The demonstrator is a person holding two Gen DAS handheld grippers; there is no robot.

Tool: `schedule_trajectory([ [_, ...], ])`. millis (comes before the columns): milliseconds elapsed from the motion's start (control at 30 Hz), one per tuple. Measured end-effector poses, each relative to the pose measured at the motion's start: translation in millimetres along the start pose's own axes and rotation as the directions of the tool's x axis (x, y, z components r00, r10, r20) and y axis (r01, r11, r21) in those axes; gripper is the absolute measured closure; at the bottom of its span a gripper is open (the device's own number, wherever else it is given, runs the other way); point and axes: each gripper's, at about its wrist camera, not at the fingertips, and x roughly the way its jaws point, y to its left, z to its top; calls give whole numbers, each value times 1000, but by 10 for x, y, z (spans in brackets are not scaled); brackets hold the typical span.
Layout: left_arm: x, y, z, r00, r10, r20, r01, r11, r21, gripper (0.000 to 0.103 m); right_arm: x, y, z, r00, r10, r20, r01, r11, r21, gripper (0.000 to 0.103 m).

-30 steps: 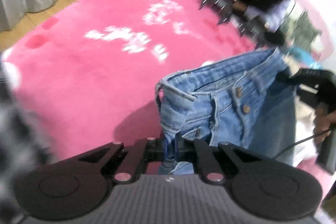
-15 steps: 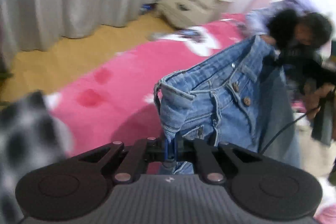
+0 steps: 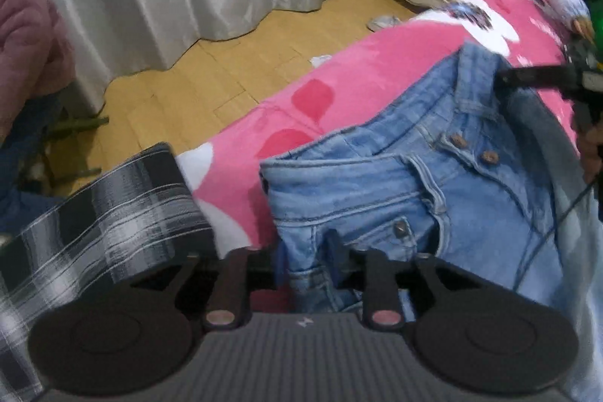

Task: Fold clothes
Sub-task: 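Lift the jeans by the waistband with both grippers and lay them straight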

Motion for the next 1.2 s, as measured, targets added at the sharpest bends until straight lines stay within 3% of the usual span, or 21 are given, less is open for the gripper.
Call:
schedule_trajectory([
  [100, -129, 137, -3, 1000, -10, 24, 11, 999, -42, 73, -427, -158, 24, 997, -20, 74, 11, 993, 117, 65],
  [167, -269, 133, -16, 997, 12, 80, -10, 1000, -24, 72, -726, -221, 15, 990, -54, 132, 32, 987, 161, 65],
  [267, -444, 93, -20, 989, -15, 149, 13, 1000, 14, 72, -1020, -69, -9, 986, 34, 161, -39, 999, 28, 66],
  [367, -395, -65, 83, 980, -154, 122, 151, 988, 38, 72, -1026, 246, -81, 985, 155, 70, -142, 975, -169, 68],
  [433, -248, -193, 185, 961, -269, 69, 268, 963, 13, 72, -862, 455, -141, 987, 159, -16, -157, 949, -273, 71],
  [467, -122, -223, 237, 943, -328, 51, 330, 943, -49, 73, -756, 516, -169, 987, 149, -54, -158, 942, -297, 75],
  [533, 155, -263, 306, 924, -382, -15, 375, 915, -145, 74, -521, 594, -225, 985, 117, -124, -152, 935, -319, 79],
  [633, 457, -314, 356, 933, -347, -93, 327, 927, -182, 78, -318, 575, -277, 980, 84, -178, -137, 941, -310, 80],
  [867, 664, -307, 328, 940, -322, -112, 295, 933, -205, 84, -224, 627, -171, 960, 98, -263, -179, 935, -307, 77],
  [967, 652, -321, 298, 949, -306, -79, 283, 934, -219, 95, -153, 580, -118, 956, 119, -267, -187, 951, -245, 91],
  [1033, 580, -284, 274, 953, -300, -39, 283, 929, -239, 98, -265, 582, -123, 968, 122, -217, -172, 958, -231, 99],
  [1200, 291, -112, 273, 959, -271, 88, 285, 911, -298, 100, -568, 530, -86, 984, 166, -65, -172, 979, -109, 101],
])
